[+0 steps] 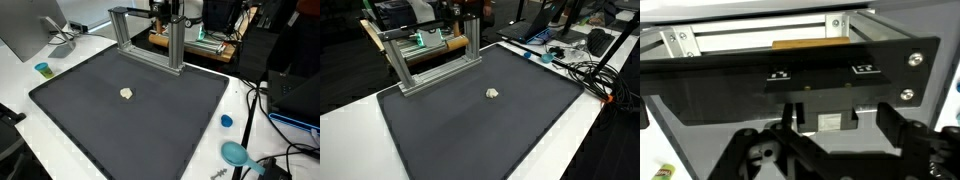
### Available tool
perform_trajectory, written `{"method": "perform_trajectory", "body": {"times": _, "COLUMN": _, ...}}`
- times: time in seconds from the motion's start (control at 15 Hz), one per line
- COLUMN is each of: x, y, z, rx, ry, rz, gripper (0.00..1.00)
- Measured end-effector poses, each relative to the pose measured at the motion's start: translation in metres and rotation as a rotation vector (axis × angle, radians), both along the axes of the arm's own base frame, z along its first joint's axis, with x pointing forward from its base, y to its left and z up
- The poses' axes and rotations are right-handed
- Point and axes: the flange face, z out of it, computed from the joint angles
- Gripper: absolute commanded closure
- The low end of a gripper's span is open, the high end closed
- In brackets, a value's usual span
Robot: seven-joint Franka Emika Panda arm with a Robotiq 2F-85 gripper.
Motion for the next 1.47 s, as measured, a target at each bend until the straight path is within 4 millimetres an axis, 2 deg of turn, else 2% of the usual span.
{"method": "perform_trajectory", "body": {"times": 0.13, "x": 0.0013, "y": -0.0009, "z": 0.0018, "rx": -0.001, "ry": -0.015, "rz": -0.003, "gripper": 0.20}}
{"method": "perform_trajectory", "body": {"times": 0.4, "x": 0.0029, "y": -0.0041, "z": 0.0051, "rx": -0.005, "ry": -0.034, "rz": -0.012, "gripper": 0.17}}
{"method": "perform_trajectory", "body": {"times": 0.8, "x": 0.0010, "y": -0.0100, "z": 0.0024, "rx": -0.014, "ry": -0.015, "rz": -0.027, "gripper": 0.24}}
{"method": "perform_trajectory", "body": {"times": 1.2, "x": -0.0027, "y": -0.0095, "z": -0.0018, "rx": -0.014, "ry": 0.027, "rz": -0.021, "gripper": 0.24}}
{"method": "perform_trajectory", "body": {"times": 1.27, "x": -0.0030, "y": -0.0093, "z": -0.0018, "rx": -0.014, "ry": 0.032, "rz": -0.016, "gripper": 0.30}}
{"method": "perform_trajectory", "body": {"times": 1.4, "x": -0.0041, "y": -0.0087, "z": -0.0022, "rx": -0.016, "ry": 0.040, "rz": -0.003, "gripper": 0.51}}
{"method": "perform_trajectory", "body": {"times": 1.47, "x": -0.0048, "y": -0.0086, "z": -0.0022, "rx": -0.016, "ry": 0.043, "rz": 0.001, "gripper": 0.57}}
